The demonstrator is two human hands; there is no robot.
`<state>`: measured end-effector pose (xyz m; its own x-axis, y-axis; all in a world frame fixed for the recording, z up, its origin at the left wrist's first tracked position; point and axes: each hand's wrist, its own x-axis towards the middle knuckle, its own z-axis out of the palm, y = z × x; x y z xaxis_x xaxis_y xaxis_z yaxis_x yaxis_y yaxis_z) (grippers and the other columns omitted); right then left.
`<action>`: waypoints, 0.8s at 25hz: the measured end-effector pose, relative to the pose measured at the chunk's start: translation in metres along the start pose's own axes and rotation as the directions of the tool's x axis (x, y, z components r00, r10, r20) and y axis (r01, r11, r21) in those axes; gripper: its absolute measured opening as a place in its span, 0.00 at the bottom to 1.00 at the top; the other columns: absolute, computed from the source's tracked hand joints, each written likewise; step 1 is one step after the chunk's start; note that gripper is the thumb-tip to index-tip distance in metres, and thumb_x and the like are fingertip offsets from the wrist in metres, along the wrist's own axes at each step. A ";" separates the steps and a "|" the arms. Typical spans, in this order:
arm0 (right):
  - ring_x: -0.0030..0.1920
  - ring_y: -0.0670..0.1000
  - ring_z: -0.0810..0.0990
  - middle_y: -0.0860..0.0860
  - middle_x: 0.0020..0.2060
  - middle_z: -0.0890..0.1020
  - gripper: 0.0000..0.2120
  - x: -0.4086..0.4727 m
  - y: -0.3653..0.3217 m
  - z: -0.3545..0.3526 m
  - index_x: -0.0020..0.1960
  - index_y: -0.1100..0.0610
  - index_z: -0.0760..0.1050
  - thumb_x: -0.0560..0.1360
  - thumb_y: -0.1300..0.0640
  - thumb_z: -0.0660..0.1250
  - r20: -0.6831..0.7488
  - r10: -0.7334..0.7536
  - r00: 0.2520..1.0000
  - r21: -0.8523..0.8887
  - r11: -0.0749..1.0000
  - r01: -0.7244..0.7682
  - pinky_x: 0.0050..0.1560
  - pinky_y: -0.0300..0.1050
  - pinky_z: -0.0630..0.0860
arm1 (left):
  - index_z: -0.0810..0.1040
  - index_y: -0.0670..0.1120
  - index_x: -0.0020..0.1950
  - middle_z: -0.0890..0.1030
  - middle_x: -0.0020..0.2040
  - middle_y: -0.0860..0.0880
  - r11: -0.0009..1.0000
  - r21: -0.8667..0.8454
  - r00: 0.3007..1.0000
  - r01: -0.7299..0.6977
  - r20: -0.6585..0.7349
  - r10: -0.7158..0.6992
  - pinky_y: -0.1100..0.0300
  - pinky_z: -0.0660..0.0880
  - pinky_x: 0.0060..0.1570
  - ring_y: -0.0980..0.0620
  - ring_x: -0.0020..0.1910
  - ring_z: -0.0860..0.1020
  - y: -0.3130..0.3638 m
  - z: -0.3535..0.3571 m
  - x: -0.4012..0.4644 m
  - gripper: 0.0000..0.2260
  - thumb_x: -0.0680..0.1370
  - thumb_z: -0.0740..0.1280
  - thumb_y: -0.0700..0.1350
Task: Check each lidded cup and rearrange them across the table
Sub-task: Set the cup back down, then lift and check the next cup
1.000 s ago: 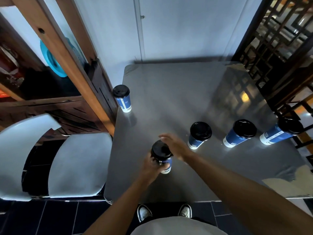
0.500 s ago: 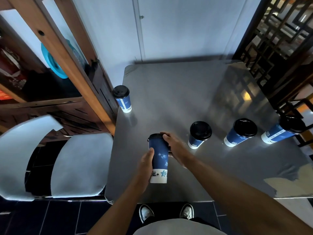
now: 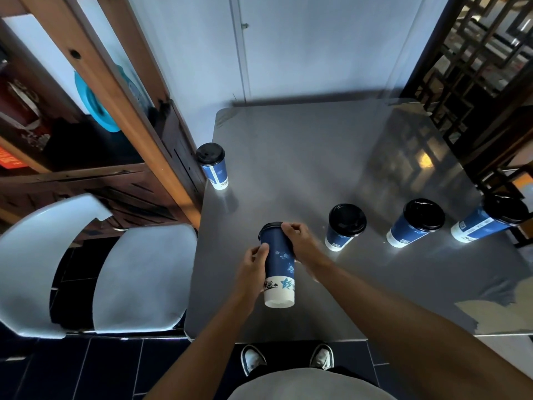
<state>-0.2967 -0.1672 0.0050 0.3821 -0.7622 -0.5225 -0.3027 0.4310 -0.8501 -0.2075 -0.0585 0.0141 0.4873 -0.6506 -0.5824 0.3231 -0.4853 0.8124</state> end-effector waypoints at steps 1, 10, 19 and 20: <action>0.47 0.53 0.82 0.52 0.46 0.82 0.31 -0.001 -0.001 0.001 0.52 0.54 0.74 0.67 0.27 0.64 -0.016 -0.013 1.000 -0.070 0.997 0.012 0.49 0.51 0.80 | 0.73 0.48 0.60 0.83 0.53 0.43 0.999 0.033 1.000 0.010 -0.010 -0.010 0.44 0.83 0.50 0.43 0.47 0.86 0.000 0.001 0.000 0.14 0.81 0.67 0.55; 0.46 0.57 0.83 0.60 0.56 0.82 0.18 -0.004 -0.005 0.000 0.55 0.55 0.76 0.82 0.43 0.56 0.032 0.160 0.987 -0.013 0.987 -0.160 0.41 0.48 0.82 | 0.78 0.30 0.61 0.83 0.53 0.28 0.962 -0.220 0.985 0.160 0.105 -0.140 0.36 0.80 0.53 0.34 0.45 0.82 0.014 -0.001 0.006 0.37 0.63 0.79 0.57; 0.43 0.54 0.81 0.59 0.50 0.81 0.17 -0.001 -0.004 0.003 0.58 0.57 0.75 0.82 0.46 0.56 0.057 0.110 0.992 -0.073 0.992 -0.105 0.36 0.48 0.81 | 0.82 0.39 0.58 0.87 0.46 0.35 0.982 -0.124 0.982 0.146 0.135 -0.129 0.44 0.83 0.45 0.40 0.38 0.85 0.009 -0.007 0.013 0.30 0.69 0.74 0.64; 0.44 0.55 0.80 0.58 0.49 0.80 0.16 0.000 -0.004 0.003 0.58 0.58 0.75 0.83 0.47 0.56 0.049 0.081 0.996 -0.132 0.988 -0.074 0.41 0.52 0.83 | 0.82 0.38 0.58 0.86 0.49 0.32 0.986 -0.084 0.981 0.144 0.144 -0.131 0.42 0.83 0.46 0.39 0.40 0.85 0.009 -0.007 0.013 0.34 0.67 0.74 0.65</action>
<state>-0.2927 -0.1673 0.0087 0.3986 -0.7003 -0.5922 -0.4428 0.4185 -0.7929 -0.1928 -0.0673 0.0146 0.3186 -0.6591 -0.6812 0.4572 -0.5227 0.7196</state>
